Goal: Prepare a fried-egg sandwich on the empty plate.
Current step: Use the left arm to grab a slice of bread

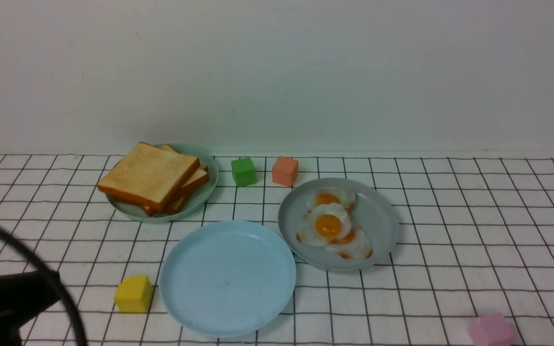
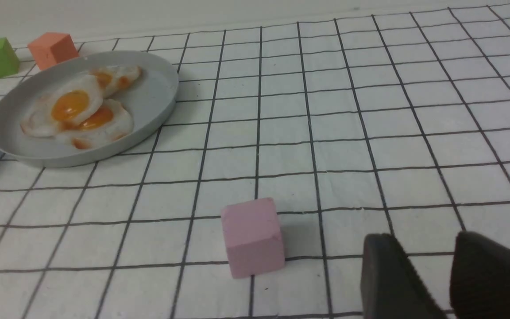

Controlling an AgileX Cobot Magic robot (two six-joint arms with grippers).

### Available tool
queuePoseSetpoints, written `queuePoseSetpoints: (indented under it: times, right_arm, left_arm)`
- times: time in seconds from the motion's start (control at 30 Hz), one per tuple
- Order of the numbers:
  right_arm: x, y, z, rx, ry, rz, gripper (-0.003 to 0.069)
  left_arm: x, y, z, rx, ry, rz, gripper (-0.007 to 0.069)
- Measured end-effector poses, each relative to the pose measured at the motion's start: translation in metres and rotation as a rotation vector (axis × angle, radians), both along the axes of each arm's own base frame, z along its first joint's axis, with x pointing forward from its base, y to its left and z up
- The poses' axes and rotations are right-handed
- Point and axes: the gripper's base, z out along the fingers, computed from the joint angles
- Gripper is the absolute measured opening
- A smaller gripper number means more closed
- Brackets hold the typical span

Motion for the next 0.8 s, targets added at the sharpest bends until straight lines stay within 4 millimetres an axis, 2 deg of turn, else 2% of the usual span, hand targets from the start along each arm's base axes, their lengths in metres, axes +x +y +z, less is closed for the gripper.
queuePoseSetpoints:
  times: [0.1,0.17,0.27,0.47,0.5,0.57,0.6,0.7,0.73,0.8]
  right_arm:
    - [0.001,-0.001,0.001,-0.010,-0.028,-0.007,0.0241]
    - [0.002,0.000,0.006,0.074,-0.089,-0.022,0.0241]
    - [0.004,0.000,0.013,0.204,-0.164,-0.039,0.0241]
    - [0.004,0.000,0.022,0.320,-0.266,-0.054,0.0241]
    - [0.004,0.000,0.025,0.373,-0.296,-0.060,0.0241]
    - [0.004,-0.001,0.027,0.441,-0.316,-0.068,0.0241]
    - [0.004,-0.001,0.028,0.534,-0.320,-0.078,0.0232]
    - [0.002,0.002,0.042,0.582,-0.256,-0.067,0.0177]
    - [0.000,0.006,0.058,0.553,-0.159,-0.048,0.0115]
    - [-0.002,0.011,0.085,0.455,-0.023,0.004,0.0041]
  left_arm:
    - [0.016,-0.005,0.008,0.024,0.092,0.002,0.0048]
    - [0.036,-0.010,0.011,0.015,0.167,0.030,0.0048]
    - [0.051,-0.016,0.005,0.048,0.215,0.017,0.0048]
    - [0.056,-0.030,-0.004,0.116,0.238,-0.078,0.0013]
    - [0.055,-0.036,-0.004,0.135,0.218,-0.113,-0.0013]
    - [0.057,-0.038,-0.004,0.144,0.206,-0.125,-0.0013]
    - [0.062,-0.043,-0.004,0.154,0.198,-0.135,-0.0013]
    - [0.079,-0.049,-0.004,0.179,0.210,-0.137,-0.0013]
    - [0.092,-0.053,-0.005,0.211,0.217,-0.136,-0.0013]
    - [0.110,-0.059,-0.007,0.247,0.229,-0.137,-0.0013]
